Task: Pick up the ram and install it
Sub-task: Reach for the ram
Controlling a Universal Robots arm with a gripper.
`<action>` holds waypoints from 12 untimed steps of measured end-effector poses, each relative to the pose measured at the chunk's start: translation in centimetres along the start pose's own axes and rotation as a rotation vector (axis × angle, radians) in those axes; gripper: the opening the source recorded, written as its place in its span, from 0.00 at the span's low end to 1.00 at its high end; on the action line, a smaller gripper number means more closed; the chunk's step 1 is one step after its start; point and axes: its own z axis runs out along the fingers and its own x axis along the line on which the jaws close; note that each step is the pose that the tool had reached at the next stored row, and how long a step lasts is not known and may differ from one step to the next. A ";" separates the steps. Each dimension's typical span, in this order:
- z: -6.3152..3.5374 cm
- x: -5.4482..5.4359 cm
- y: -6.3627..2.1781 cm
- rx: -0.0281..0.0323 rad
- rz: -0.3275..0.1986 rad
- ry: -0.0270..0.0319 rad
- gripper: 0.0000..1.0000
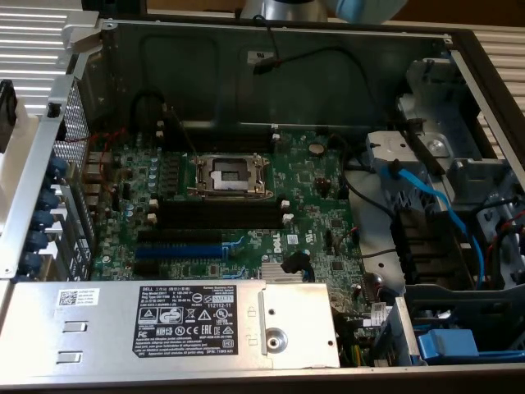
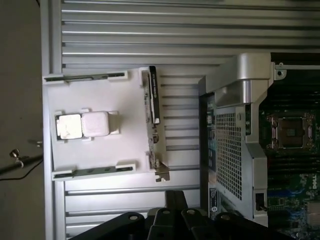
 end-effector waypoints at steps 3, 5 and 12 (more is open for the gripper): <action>-0.13 1.4 -0.05 -0.0048 0.001 -0.0007 0.10; -0.23 2.3 -0.08 -0.0084 0.001 -0.0005 0.10; -0.52 5.2 -0.16 -0.0123 0.001 0.0032 0.10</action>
